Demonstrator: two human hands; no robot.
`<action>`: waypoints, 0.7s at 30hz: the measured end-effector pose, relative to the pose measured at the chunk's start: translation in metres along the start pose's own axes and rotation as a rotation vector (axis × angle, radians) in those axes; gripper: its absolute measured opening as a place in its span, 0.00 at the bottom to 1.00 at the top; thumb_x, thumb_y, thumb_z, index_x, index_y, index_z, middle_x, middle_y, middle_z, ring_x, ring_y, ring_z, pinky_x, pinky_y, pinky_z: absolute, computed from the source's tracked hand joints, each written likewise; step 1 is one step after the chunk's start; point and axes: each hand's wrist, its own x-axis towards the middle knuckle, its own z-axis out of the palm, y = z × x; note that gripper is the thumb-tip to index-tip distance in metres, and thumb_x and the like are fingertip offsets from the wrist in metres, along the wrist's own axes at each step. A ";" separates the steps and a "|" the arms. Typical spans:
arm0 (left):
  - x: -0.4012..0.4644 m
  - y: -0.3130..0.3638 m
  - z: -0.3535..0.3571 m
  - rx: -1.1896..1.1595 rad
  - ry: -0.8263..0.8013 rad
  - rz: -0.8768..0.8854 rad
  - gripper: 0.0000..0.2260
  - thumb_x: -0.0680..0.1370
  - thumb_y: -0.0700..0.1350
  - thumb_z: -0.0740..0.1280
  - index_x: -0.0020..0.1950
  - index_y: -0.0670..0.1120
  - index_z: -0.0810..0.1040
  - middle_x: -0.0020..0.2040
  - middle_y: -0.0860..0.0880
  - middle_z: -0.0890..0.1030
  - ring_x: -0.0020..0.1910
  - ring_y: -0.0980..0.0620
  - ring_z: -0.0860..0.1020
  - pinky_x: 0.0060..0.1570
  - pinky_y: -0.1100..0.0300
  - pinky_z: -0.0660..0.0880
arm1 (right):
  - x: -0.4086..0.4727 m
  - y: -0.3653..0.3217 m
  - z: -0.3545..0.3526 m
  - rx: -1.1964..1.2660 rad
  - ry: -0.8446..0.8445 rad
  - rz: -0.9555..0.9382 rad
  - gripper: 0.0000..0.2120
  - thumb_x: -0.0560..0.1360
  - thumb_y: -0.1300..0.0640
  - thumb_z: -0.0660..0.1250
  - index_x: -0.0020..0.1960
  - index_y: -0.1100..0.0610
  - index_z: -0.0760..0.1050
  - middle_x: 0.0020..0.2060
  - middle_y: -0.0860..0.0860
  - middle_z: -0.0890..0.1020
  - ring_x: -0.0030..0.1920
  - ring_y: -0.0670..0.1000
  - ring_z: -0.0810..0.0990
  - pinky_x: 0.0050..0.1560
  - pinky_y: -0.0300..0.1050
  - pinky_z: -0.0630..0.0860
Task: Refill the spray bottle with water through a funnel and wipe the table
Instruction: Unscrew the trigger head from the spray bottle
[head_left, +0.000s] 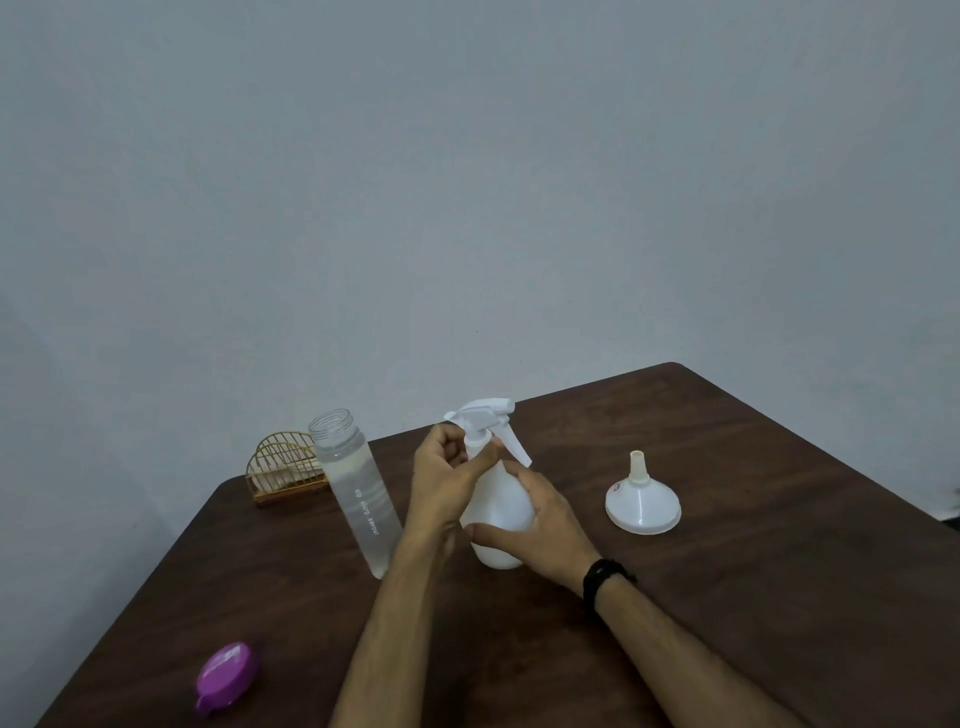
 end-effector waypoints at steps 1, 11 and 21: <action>0.000 0.002 0.003 0.020 0.040 -0.007 0.11 0.74 0.42 0.75 0.53 0.44 0.77 0.51 0.44 0.84 0.53 0.46 0.83 0.49 0.57 0.80 | 0.000 0.000 0.000 -0.002 0.003 0.003 0.47 0.60 0.30 0.73 0.75 0.42 0.62 0.66 0.41 0.72 0.66 0.44 0.71 0.67 0.49 0.73; -0.002 0.000 -0.002 -0.016 -0.018 -0.004 0.09 0.75 0.41 0.74 0.55 0.44 0.83 0.49 0.46 0.86 0.52 0.46 0.84 0.53 0.52 0.81 | 0.003 0.004 0.001 -0.004 0.009 -0.005 0.47 0.59 0.29 0.73 0.74 0.42 0.63 0.65 0.41 0.73 0.64 0.44 0.72 0.66 0.50 0.74; 0.005 0.036 0.012 -0.042 0.198 0.093 0.09 0.75 0.43 0.75 0.51 0.43 0.79 0.42 0.46 0.85 0.40 0.51 0.83 0.39 0.61 0.80 | 0.006 0.006 -0.001 -0.034 0.022 0.003 0.45 0.56 0.23 0.72 0.68 0.39 0.66 0.60 0.39 0.74 0.60 0.43 0.74 0.61 0.49 0.77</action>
